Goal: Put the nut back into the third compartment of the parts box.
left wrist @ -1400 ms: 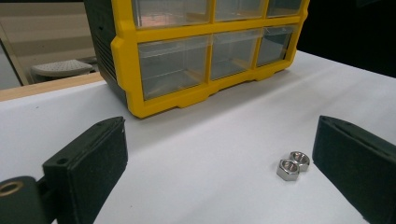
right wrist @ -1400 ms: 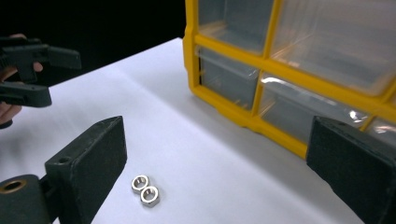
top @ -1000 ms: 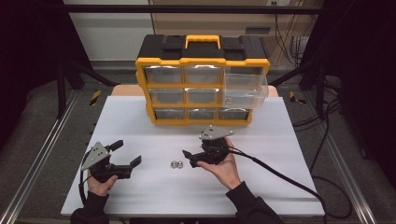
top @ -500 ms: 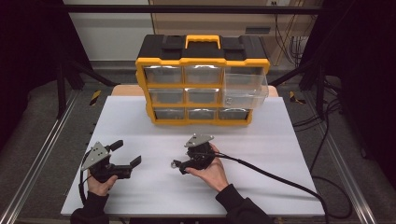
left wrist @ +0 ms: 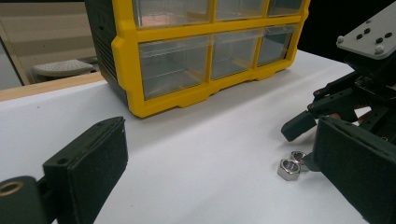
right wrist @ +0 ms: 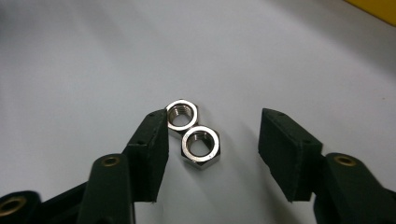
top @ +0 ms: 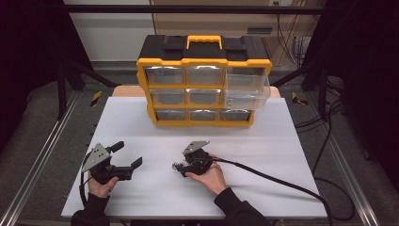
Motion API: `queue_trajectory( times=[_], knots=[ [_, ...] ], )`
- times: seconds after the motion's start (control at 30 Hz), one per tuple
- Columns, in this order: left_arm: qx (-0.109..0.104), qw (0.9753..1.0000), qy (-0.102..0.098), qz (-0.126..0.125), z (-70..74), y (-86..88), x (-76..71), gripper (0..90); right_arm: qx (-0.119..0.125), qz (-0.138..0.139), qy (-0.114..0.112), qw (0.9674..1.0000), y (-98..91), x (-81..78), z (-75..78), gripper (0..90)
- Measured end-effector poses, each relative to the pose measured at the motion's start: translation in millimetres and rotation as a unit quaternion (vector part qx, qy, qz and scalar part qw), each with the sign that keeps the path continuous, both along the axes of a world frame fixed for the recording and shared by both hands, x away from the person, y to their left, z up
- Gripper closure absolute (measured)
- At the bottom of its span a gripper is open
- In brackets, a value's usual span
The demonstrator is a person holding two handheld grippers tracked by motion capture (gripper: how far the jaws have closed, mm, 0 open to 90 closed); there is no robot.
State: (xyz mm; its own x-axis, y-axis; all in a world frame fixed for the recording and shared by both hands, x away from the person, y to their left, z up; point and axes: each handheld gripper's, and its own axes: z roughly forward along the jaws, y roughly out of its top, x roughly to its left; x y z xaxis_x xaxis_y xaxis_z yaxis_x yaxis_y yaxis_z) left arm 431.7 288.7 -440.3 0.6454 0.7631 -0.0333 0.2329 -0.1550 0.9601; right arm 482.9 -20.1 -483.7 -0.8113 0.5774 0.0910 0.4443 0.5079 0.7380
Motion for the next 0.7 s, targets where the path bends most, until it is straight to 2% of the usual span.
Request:
queue_trajectory(
  times=[0.1, 0.23, 0.3, 0.37, 0.7],
  knots=[
    [0.000, 1.0000, 0.000, 0.001, 0.0, 0.1, 0.1, 3.6, -0.001, 0.009, 0.006, 0.9999, 0.3, 0.1, -1.6, 54.4],
    [0.000, 1.0000, 0.000, 0.000, 0.1, 0.1, -0.1, 3.6, -0.003, 0.010, 0.017, 0.9998, 0.7, -0.4, -2.6, 59.8],
    [0.000, 1.0000, 0.000, 0.000, 0.0, 0.1, 0.0, 3.5, -0.002, 0.019, 0.011, 0.9998, 0.5, 0.6, -3.8, 65.4],
    [0.000, 1.0000, 0.000, 0.000, 0.0, 0.0, 0.0, 3.6, -0.002, 0.021, 0.016, 0.9996, 0.3, 0.1, -3.7, 68.0],
    [0.001, 1.0000, 0.000, 0.000, -0.1, -0.4, 0.0, 3.6, -0.008, 0.026, 0.018, 0.9995, -0.5, 0.6, -2.2, 70.2]
  ],
)
